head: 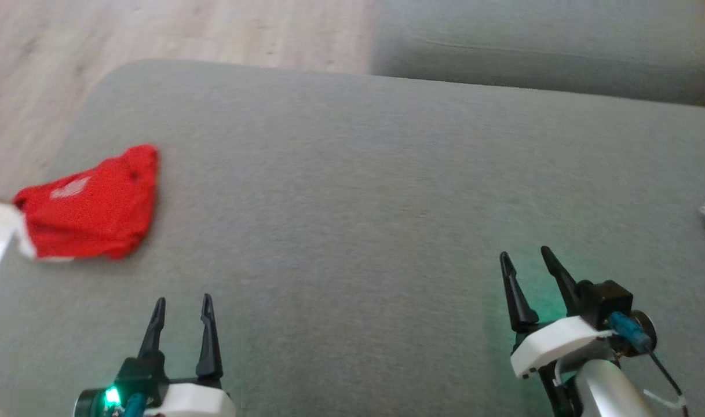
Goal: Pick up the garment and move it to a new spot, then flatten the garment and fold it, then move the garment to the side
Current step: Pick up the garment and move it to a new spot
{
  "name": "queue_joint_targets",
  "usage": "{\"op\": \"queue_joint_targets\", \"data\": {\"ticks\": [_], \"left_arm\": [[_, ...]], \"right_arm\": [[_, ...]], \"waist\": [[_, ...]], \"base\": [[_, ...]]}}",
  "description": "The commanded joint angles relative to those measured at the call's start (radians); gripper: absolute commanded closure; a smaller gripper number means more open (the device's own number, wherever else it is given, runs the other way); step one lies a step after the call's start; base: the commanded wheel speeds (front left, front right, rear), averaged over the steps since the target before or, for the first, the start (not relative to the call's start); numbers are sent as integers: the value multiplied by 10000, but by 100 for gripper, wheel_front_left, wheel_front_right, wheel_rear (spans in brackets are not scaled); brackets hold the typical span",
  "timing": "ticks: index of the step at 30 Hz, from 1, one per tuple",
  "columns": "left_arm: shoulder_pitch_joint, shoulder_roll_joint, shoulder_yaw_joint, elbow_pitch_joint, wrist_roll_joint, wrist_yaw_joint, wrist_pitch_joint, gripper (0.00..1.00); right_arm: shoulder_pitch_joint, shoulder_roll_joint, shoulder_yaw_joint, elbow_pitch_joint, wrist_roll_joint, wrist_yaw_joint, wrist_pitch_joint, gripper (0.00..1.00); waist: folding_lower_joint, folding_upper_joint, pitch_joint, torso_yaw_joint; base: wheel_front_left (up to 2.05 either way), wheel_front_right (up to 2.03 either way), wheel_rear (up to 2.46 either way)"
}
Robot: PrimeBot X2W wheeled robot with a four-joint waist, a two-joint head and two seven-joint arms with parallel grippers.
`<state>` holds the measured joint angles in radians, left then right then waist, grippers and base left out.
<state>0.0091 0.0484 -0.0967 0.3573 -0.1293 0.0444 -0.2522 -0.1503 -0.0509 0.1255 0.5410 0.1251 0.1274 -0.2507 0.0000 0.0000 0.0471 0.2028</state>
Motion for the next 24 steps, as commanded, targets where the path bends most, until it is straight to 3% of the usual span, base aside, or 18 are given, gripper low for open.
{"op": "queue_joint_targets", "data": {"ticks": [1, 5, 11, 18, 24], "left_arm": [[-46, 19, 399, -226, 44, 48, -95, 0], [183, 19, 781, -212, 96, -26, -95, 0], [418, 19, 1224, -155, -18, -359, -95, 0], [185, 24, 2267, -603, -514, -1142, -95, 0], [-775, 381, 3295, -1749, -834, -1614, -95, 0]], "right_arm": [[-146, 6, 345, -296, 108, 33, -110, 0], [-157, 6, 643, -287, 327, 33, -110, 0], [-327, 6, 950, -164, 489, 33, -110, 0], [-589, 7, 1134, -156, 538, 33, -110, 0], [-833, 7, 743, -264, 197, 33, -110, 0]], "waist": [[0, 0, -28, 1104], [0, 0, -18, 2108], [0, 0, 35, 2762], [0, 0, 261, 2618], [0, 0, 933, 2192]], "base": [[0, 0, 0], [0, 0, 0], [0, 0, 0], [0, 0, 0], [0, 0, 0]]}}
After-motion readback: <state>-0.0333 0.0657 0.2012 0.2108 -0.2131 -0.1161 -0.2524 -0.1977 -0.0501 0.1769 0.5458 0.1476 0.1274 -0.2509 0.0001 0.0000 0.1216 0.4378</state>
